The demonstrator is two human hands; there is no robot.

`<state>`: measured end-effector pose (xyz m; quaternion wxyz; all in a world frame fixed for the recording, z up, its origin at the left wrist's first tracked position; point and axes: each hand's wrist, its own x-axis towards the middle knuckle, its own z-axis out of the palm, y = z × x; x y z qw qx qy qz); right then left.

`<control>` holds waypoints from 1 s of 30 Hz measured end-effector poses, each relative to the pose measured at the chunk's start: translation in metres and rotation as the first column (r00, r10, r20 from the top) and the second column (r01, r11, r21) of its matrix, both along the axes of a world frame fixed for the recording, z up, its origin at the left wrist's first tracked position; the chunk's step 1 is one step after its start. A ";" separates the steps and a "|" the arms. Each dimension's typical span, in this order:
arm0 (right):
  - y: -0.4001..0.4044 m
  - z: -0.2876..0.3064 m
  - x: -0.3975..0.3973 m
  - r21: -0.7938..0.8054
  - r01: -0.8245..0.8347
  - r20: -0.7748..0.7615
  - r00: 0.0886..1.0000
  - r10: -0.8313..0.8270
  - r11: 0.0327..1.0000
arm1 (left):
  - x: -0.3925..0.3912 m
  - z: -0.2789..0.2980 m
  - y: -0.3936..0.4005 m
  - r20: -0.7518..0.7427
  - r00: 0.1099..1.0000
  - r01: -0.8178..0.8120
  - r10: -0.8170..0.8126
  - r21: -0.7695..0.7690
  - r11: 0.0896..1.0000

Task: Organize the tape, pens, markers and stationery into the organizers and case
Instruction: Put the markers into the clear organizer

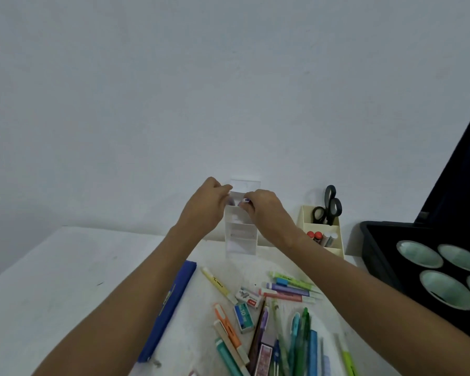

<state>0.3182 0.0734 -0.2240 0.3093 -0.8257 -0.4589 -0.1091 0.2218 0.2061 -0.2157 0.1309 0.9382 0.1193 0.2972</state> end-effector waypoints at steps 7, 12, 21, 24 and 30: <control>0.022 -0.005 0.007 -0.074 -0.022 0.057 0.998 0.027 0.997 | 0.007 -0.006 0.008 -0.045 0.998 -0.030 0.032 0.046 0.999; 0.033 -0.012 0.008 -0.103 -0.032 0.085 0.996 0.041 0.994 | 0.008 -0.009 0.009 -0.074 0.997 -0.037 0.035 -0.023 0.999; 0.031 -0.012 0.004 -0.053 -0.071 -0.002 0.997 0.071 0.996 | 0.008 -0.017 0.007 -0.078 0.996 -0.040 0.037 -0.035 0.999; 0.022 -0.009 -0.008 0.001 -0.070 -0.032 0.997 0.070 0.998 | 0.000 -0.020 0.000 -0.017 0.999 -0.043 0.042 -0.067 0.997; -0.007 -0.027 -0.031 -0.033 -0.085 0.031 0.996 0.086 0.996 | -0.024 -0.045 -0.015 -0.033 0.996 -0.085 0.081 -0.158 0.984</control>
